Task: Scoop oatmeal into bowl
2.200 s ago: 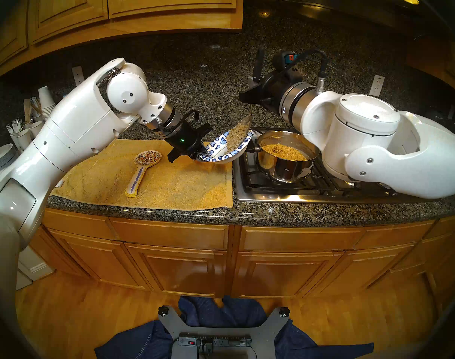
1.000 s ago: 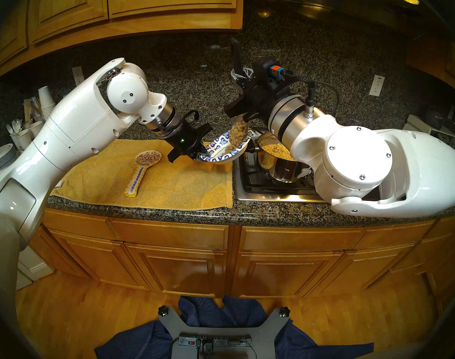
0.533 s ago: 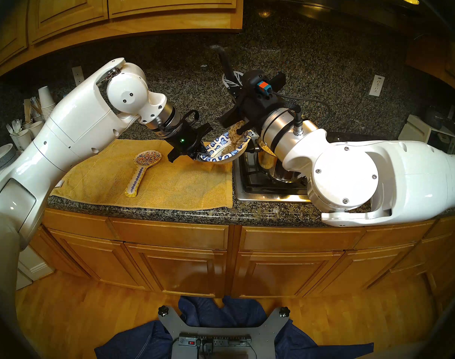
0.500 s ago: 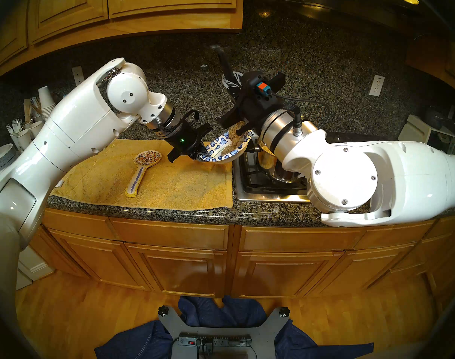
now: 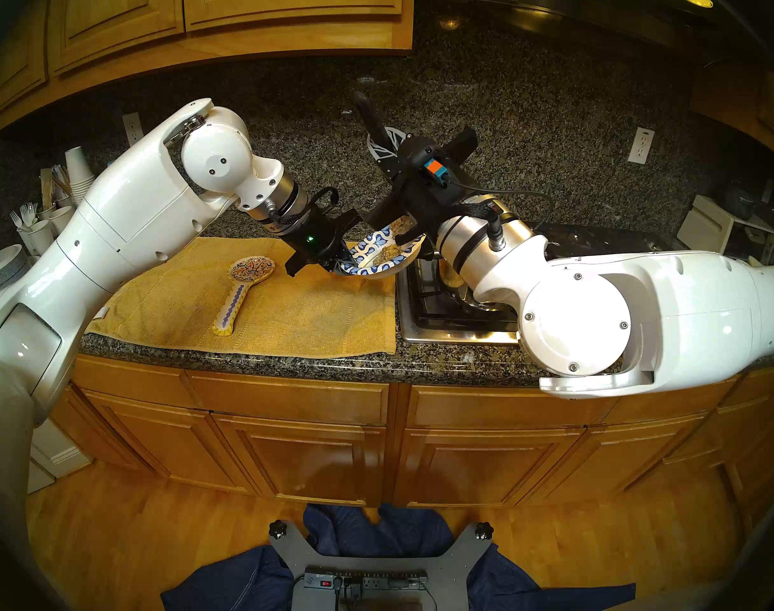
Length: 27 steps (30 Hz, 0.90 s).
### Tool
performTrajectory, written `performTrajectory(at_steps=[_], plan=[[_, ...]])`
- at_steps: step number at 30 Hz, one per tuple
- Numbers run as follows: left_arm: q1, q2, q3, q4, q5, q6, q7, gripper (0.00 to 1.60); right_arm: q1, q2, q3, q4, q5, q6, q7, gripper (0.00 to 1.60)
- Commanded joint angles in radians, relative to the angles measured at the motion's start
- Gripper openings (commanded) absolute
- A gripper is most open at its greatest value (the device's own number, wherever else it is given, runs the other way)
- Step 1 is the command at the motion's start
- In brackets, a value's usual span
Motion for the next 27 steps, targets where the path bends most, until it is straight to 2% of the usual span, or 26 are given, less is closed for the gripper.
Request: performTrajectory(at_steps=[1,8,13,14,18,19,27], plan=[[-0.037,-0.005,-0.018,-0.004,-0.002,-0.001,0.075,0.0,0.023,0.01,0.054,0.001,0.05,-0.019,-0.022,0.0],[-0.039,-0.001,-0.012,-0.005,-0.002,-0.001,0.064,0.0,0.034,0.015,0.094,0.03,0.168,-0.022,-0.029,0.0],[-0.039,-0.001,-0.012,-0.005,-0.002,-0.002,0.066,0.0,0.03,0.011,0.103,0.062,0.217,-0.02,-0.037,0.0],[-0.039,-0.002,-0.013,-0.004,-0.002,-0.002,0.068,0.0,0.023,0.009,0.108,0.079,0.251,-0.027,-0.041,0.0],[-0.039,-0.002,-0.014,-0.004,-0.002,-0.002,0.069,0.0,0.011,0.008,0.115,0.105,0.305,-0.041,-0.046,0.0],[-0.039,-0.002,-0.013,-0.004,-0.002,-0.002,0.067,0.0,0.002,0.008,0.124,0.122,0.353,-0.058,-0.047,0.0],[-0.038,-0.004,-0.016,-0.004,-0.002,-0.002,0.073,0.0,-0.002,0.008,0.146,0.159,0.475,-0.089,-0.047,0.0]])
